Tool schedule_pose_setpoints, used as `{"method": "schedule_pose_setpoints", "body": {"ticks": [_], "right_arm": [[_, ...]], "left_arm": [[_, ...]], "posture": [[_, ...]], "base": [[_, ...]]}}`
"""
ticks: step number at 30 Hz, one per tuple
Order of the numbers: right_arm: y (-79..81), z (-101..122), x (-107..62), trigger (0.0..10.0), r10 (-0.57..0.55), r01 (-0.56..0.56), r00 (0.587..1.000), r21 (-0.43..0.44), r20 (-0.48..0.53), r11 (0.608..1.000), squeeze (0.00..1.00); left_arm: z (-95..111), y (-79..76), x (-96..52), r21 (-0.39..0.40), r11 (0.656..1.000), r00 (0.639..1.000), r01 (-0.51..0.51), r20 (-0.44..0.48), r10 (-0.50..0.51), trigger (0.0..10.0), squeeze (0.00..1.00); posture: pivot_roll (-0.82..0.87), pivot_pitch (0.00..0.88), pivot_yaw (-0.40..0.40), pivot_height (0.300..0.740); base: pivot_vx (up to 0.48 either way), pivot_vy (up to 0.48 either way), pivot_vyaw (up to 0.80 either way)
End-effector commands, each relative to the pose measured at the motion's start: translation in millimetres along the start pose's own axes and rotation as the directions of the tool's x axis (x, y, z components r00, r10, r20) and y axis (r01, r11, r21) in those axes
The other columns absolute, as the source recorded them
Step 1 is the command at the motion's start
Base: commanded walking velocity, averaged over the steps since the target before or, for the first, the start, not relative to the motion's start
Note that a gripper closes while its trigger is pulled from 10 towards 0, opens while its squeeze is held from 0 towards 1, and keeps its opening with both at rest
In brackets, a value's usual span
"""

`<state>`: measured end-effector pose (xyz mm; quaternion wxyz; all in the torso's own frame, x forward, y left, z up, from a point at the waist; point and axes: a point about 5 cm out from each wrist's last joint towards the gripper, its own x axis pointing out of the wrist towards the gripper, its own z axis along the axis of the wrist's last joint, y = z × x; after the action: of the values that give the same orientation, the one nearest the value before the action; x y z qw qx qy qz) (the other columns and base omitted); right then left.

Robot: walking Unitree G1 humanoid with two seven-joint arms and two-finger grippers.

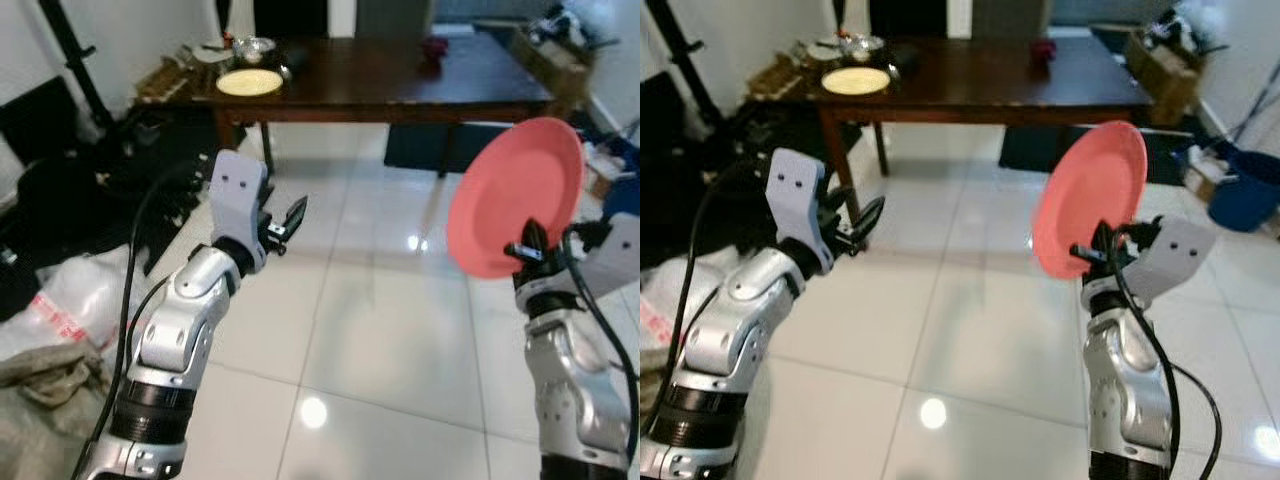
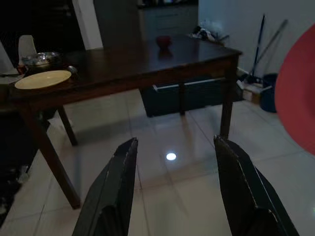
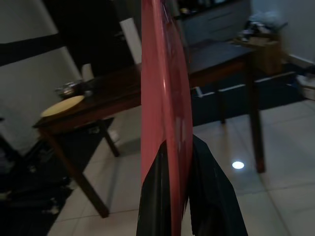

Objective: Setting the table

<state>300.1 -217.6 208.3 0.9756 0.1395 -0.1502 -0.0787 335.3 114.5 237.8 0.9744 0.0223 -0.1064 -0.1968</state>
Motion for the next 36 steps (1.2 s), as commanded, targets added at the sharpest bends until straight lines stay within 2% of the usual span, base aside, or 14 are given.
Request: {"method": "schedule_pose_setpoints", "body": {"ticks": [1, 20, 23, 25, 28, 30, 31, 33, 34, 35, 36], "right_arm": [[-3.8, 2, -1.3, 10.0, -0.01, 0.01, 1.0, -0.009, 0.004, 1.0, 0.0], [-2.3, 0, -0.1, 10.0, 0.011, -0.011, 1.0, -0.001, -0.014, 1.0, 0.0], [6.9, -7, -2.0, 10.0, 0.072, -0.072, 0.996, 0.008, -0.051, 0.997, 0.0], [18.7, -16, -4.4, 10.0, 0.151, -0.148, 0.985, 0.035, -0.088, 0.988, 0.0], [21.8, -19, -5.0, 10.0, 0.17, -0.167, 0.981, 0.041, -0.097, 0.985, 0.0], [35.1, -26, -6.3, 10.0, 0.238, -0.228, 0.964, 0.093, -0.121, 0.969, 0.0], [35.1, -26, -6.3, 10.0, 0.238, -0.228, 0.964, 0.093, -0.121, 0.969, 0.0], [52.0, -33, -7.0, 10.0, 0.332, -0.303, 0.934, 0.197, -0.131, 0.932, 0.0], [52.0, -33, -7.0, 10.0, 0.332, -0.303, 0.934, 0.197, -0.131, 0.932, 0.0], [62.4, -34, -7.4, 10.0, 0.4, -0.354, 0.908, 0.28, -0.124, 0.892, 0.0], [66.5, -34, -6.9, 10.0, 0.424, -0.366, 0.899, 0.337, -0.114, 0.867, 0.0]], "left_arm": [[-4, -1.9, 0.0, 0.0, 1.0, 1.0, 0.0, -0.012, 0.0, 10.0, 0.0], [-6, -3.9, 0.7, 0.001, 1.0, 1.0, 0.011, -0.009, -0.011, 10.0, 0.0], [-9, -0.4, -2.1, 0.007, 1.0, 1.0, -0.019, -0.023, 0.019, 10.0, 0.0], [-16, 10.5, -10.6, 0.042, 0.994, 0.993, -0.104, -0.046, 0.106, 10.0, 0.0], [-18, 13.6, -13.2, 0.052, 0.99, 0.99, -0.127, -0.05, 0.13, 10.0, 0.0], [-26, 27.2, -26.1, 0.085, 0.973, 0.972, -0.216, -0.071, 0.222, 10.0, 0.0], [-26, 27.2, -26.1, 0.085, 0.973, 0.972, -0.216, -0.071, 0.222, 10.0, 0.0], [-31, 38.4, -40.4, 0.121, 0.951, 0.952, -0.283, -0.087, 0.294, 10.0, 0.0], [-31, 38.4, -40.4, 0.121, 0.951, 0.952, -0.283, -0.087, 0.294, 10.0, 0.0], [-33, 43.1, -47.6, 0.132, 0.94, 0.941, -0.313, -0.092, 0.326, 10.0, 0.0], [-33, 44.5, -49.8, 0.134, 0.937, 0.937, -0.323, -0.092, 0.337, 10.0, 0.0]], "posture": [[-0.11, 0.034, 0.114, 0.74], [-0.11, 0.023, 0.115, 0.74], [-0.11, 0.023, 0.113, 0.74], [-0.09, 0.025, 0.101, 0.74], [-0.09, 0.025, 0.101, 0.74], [-0.05, 0.027, 0.076, 0.74], [-0.05, 0.027, 0.076, 0.74], [-0.02, 0.027, 0.058, 0.74], [-0.02, 0.027, 0.058, 0.74], [-0.01, 0.027, 0.052, 0.74], [0.0, 0.028, 0.047, 0.74]], "base": [[0.48, 0.0, -0.8], [0.48, 0.0, -0.76], [0.48, 0.0, 0.0], [0.48, 0.0, 0.0], [0.48, 0.0, 0.0], [0.48, 0.0, 0.0], [0.48, 0.0, 0.0], [0.48, 0.0, 0.0], [0.48, 0.0, 0.0], [0.48, 0.0, 0.0], [0.48, 0.0, 0.0]]}}
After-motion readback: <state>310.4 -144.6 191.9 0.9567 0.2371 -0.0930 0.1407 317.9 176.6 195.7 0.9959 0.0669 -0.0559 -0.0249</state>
